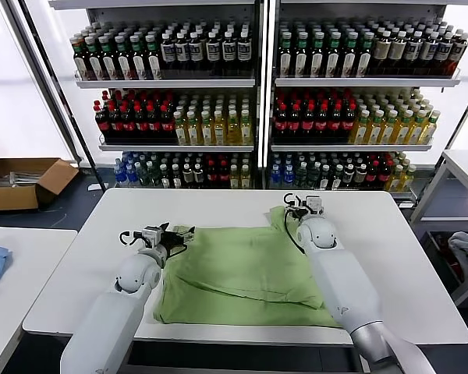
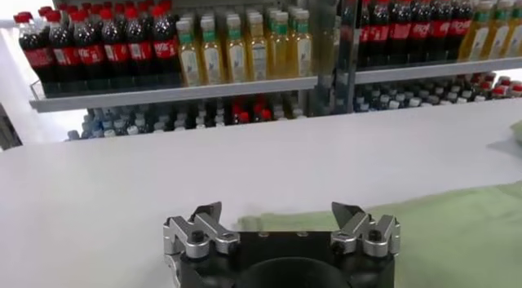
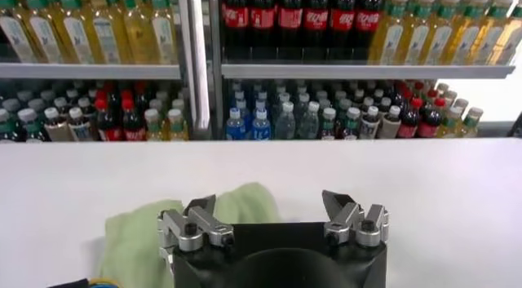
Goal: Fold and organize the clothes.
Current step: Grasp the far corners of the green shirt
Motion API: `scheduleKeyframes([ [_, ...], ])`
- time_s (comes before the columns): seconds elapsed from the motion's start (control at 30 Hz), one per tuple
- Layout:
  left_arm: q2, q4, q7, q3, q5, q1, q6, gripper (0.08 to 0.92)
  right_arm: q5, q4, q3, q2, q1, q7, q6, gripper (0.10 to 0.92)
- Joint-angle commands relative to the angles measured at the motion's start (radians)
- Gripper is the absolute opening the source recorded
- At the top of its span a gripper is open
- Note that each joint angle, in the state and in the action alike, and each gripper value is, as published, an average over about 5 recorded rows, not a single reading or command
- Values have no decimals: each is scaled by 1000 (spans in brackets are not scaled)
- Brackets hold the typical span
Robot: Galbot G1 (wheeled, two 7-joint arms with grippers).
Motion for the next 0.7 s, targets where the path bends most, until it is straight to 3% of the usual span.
scheduleKeyframes([
  [0.03, -5, 40, 4, 3, 3, -6, -1, 823, -19, -44, -2, 14, 2, -3, 3, 823],
  [0.27, -7, 49, 12, 6, 3, -3, 3, 781, -20, -42, -5, 8, -4, -4, -1, 776],
  [0.7, -10, 44, 26, 9, 16, 16, -2, 411, -25, -4, -8, -16, -35, -16, -5, 420],
])
